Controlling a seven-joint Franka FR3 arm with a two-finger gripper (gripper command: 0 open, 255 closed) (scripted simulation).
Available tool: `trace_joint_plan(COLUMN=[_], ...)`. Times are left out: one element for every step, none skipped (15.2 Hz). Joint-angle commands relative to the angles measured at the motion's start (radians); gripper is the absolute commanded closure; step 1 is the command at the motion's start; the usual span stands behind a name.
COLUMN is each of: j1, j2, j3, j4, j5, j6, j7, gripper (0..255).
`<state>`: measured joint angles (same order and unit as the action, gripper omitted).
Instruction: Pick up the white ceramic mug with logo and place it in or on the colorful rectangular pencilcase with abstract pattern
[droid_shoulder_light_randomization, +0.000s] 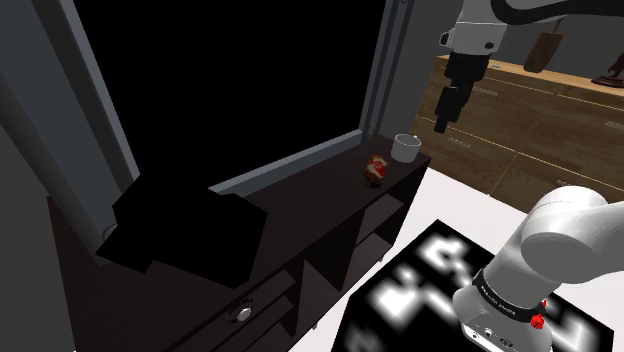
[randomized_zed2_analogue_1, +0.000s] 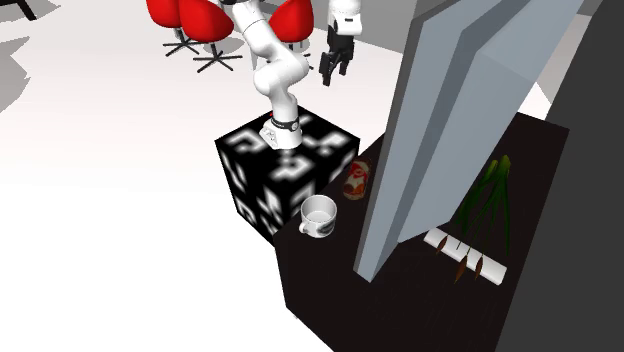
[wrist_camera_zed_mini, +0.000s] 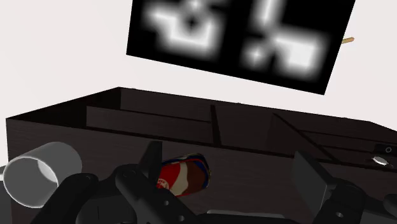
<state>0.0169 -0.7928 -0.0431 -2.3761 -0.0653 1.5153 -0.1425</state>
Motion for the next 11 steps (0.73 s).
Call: trace_joint_plan(j1=[0.0,-0.006,-0.012,-0.017,-0.023,-0.028,-0.033,-0.038,-0.043,-0.047,-0.051], j2=[0.0,0.015,0.032,0.05,0.069,0.09,0.112,0.135,0.16,0.185,0.212], j3=[0.0,-0.014,-0.029,-0.043,-0.058,-0.072,-0.087,-0.102,-0.116,-0.131,-0.145], j4=[0.0,-0.011,-0.021,-0.029,-0.036,-0.042,-0.046,-0.049,-0.051,-0.051,-0.05], j5=[0.0,-0.011,-0.021,-0.031,-0.041,-0.05,-0.059,-0.066,-0.074,-0.08,-0.085], j6=[0.0,0.031,0.063,0.095,0.127,0.158,0.19,0.222,0.254,0.285,0.316], j7=[0.0,-0.011,-0.023,-0.034,-0.045,-0.056,-0.066,-0.077,-0.088,-0.099,-0.11], gripper=[0,0,0,0,0,0,0,0,0,0,0])
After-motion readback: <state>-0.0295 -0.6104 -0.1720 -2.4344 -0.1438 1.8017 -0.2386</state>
